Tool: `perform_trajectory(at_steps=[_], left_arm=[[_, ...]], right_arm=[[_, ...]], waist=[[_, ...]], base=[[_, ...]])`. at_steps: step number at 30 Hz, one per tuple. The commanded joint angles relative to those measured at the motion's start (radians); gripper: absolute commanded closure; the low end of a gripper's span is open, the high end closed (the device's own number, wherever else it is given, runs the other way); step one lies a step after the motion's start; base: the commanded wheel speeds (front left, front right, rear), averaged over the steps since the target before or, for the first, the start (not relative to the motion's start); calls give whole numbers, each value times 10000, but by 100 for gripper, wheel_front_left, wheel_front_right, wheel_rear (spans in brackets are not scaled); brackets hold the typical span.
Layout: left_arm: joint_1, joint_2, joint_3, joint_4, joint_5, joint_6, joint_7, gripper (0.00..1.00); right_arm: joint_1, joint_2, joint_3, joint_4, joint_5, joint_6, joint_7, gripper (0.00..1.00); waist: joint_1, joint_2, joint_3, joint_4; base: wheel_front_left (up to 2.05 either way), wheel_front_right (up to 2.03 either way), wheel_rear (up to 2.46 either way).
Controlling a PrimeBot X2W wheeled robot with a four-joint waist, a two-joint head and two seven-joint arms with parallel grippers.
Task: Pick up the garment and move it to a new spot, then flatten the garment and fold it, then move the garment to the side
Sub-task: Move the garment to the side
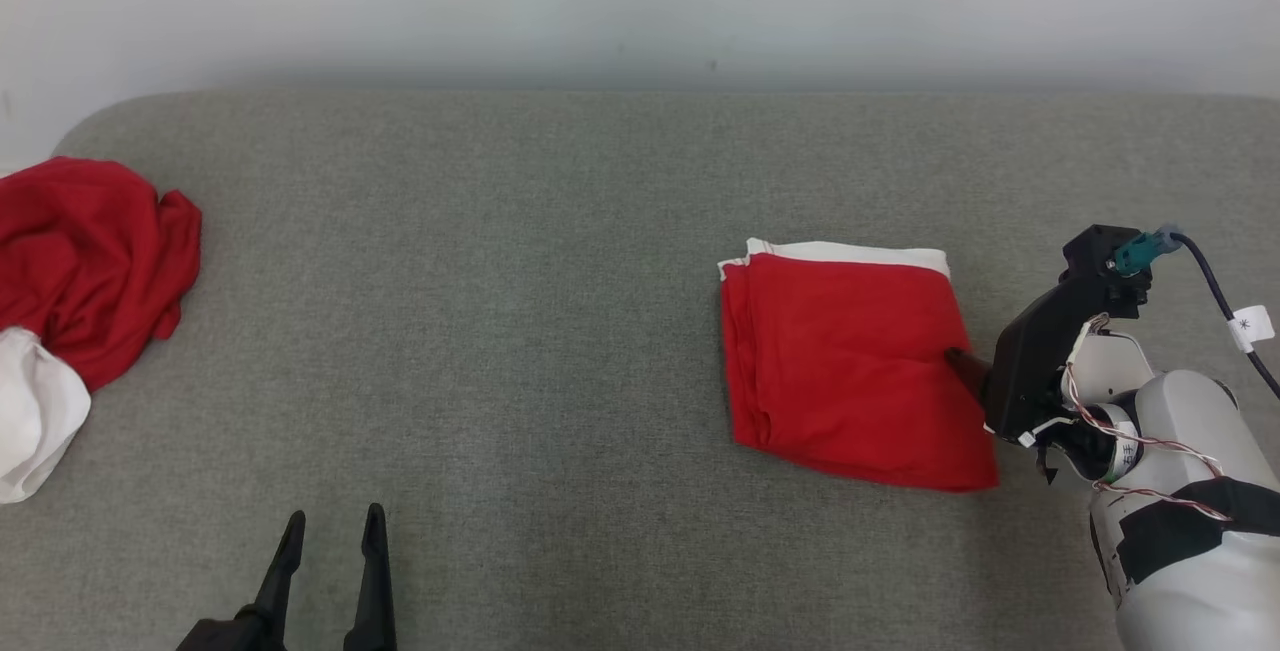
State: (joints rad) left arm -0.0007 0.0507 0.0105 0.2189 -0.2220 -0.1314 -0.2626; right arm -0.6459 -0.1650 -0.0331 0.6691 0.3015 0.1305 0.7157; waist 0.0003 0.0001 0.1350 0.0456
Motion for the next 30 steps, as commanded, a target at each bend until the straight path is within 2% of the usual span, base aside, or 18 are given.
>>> perform_trajectory(at_steps=[1,6,12,13,14,15,16,23,24,30], left_arm=[[-107,-8,-2,-38,-35,16,-32,0],[-204,-9,-135,-109,-102,16,-32,0],[-235,-8,-244,-88,-152,16,-32,0],[-249,-8,-256,-98,-156,16,-32,0],[-248,-8,-263,-112,-166,16,-32,0],[-223,-8,-258,-131,-172,24,-32,0],[-208,-8,-267,-140,-180,39,-32,0],[-294,-6,-261,-316,-204,60,-33,0],[-387,-9,-283,-468,-185,71,-33,0],[-990,-9,-245,-1395,-176,52,-30,0]], right_arm=[[-78,32,-84,16,-88,5,52,0],[122,241,-736,-53,-795,5,511,0],[513,615,-1154,-132,-1078,5,925,0],[577,673,-1146,-149,-1115,5,1035,3],[618,703,-1109,-188,-1152,5,1123,59],[654,695,-1020,-268,-1238,5,1168,90],[696,642,-943,-365,-1280,5,1233,100],[635,-248,58,-1485,-1289,-9,1549,100],[540,-640,530,-1854,-1207,-9,1664,100],[-43,-1985,1900,-2971,-769,-7,1723,100]], waist=[[-3,-1,357,355],[-3,-1,527,552],[-3,-1,701,703],[-3,-1,735,716],[-3,-1,759,719],[-3,-1,786,705],[-3,-1,808,687],[-3,-1,1031,150],[-3,-1,1170,-94],[-3,-1,2079,-1088]], base=[[0,0,0],[0,0,0],[0,0,0],[0,0,0],[0,0,0],[0,0,0],[0,0,0],[0,0,0],[0,0,0],[0,0,0]])
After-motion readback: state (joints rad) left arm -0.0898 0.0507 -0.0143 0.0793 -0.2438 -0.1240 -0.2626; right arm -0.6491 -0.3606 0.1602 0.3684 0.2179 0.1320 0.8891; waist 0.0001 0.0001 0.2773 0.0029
